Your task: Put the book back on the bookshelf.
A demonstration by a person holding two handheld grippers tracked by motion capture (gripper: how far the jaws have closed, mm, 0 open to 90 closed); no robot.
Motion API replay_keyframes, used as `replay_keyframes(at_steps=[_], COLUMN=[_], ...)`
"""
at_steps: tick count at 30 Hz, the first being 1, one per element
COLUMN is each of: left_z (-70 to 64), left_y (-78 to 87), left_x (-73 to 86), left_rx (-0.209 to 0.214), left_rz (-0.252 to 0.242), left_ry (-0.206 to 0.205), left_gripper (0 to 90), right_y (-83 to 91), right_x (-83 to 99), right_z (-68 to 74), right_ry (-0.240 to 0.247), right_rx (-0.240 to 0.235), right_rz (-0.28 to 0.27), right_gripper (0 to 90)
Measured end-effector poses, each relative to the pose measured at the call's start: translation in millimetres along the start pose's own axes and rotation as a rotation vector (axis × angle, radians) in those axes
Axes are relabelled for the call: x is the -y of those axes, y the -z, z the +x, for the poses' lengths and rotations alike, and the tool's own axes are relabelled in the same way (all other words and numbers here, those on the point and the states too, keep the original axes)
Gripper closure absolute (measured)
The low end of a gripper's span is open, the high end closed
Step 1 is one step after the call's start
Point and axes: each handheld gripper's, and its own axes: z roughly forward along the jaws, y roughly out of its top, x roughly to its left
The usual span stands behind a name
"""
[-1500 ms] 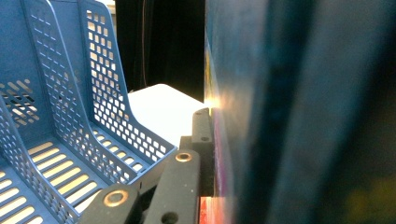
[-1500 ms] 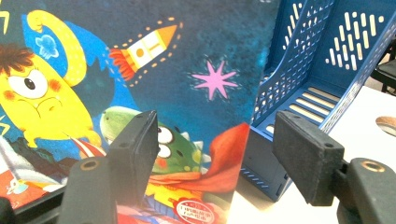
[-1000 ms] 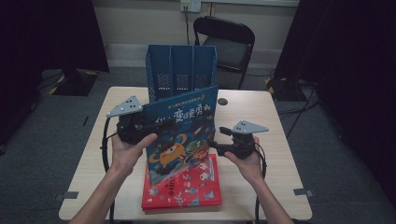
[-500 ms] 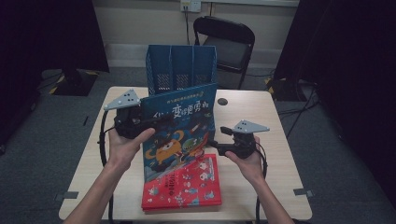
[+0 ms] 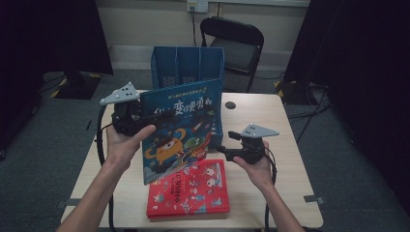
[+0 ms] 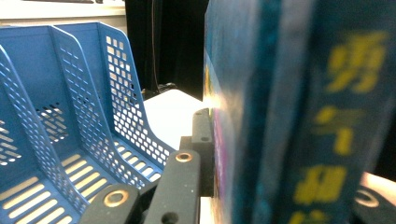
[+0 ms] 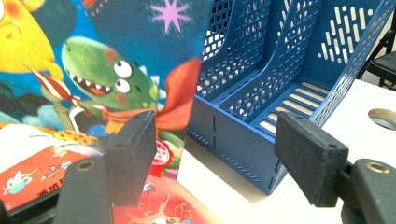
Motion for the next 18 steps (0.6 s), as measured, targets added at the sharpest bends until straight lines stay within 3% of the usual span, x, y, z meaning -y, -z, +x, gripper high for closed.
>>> replay_keyframes(at_steps=[10,18], left_z=[8.2,16.4], left_y=[3.0,9.2], left_x=[-9.7,-20.6], left_rx=[-0.044,-0.071], left_rz=[-0.003,-0.029], left_ry=[-0.010,0.009], left_gripper=[83.5,83.5], right_y=[-0.2,-0.8], right_x=[0.1,0.4], right_z=[-0.3,-0.7], right_ry=[-0.002,-0.004], right_rx=[-0.003,-0.004], right_rz=[0.003,0.004], right_gripper=[29.6,29.4])
